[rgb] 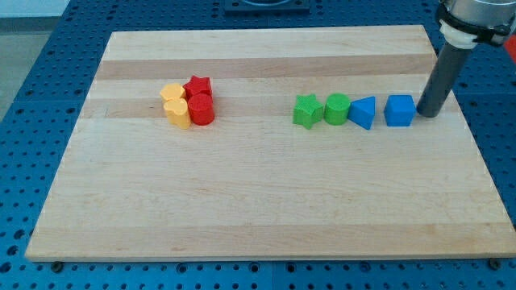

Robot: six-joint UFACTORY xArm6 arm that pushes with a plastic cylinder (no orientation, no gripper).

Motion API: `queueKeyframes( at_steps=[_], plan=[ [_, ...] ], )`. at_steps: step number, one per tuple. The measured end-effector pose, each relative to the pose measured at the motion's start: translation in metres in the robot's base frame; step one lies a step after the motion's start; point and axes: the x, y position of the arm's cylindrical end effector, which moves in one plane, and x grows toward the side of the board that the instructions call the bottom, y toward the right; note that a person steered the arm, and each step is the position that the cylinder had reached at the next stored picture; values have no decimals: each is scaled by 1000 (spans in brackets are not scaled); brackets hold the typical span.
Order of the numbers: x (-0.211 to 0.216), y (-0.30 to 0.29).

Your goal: Push the blue cube into the blue triangle

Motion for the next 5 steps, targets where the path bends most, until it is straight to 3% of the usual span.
queueKeyframes(
  at_steps=[5],
  plan=[
    [4,-17]
  ],
)
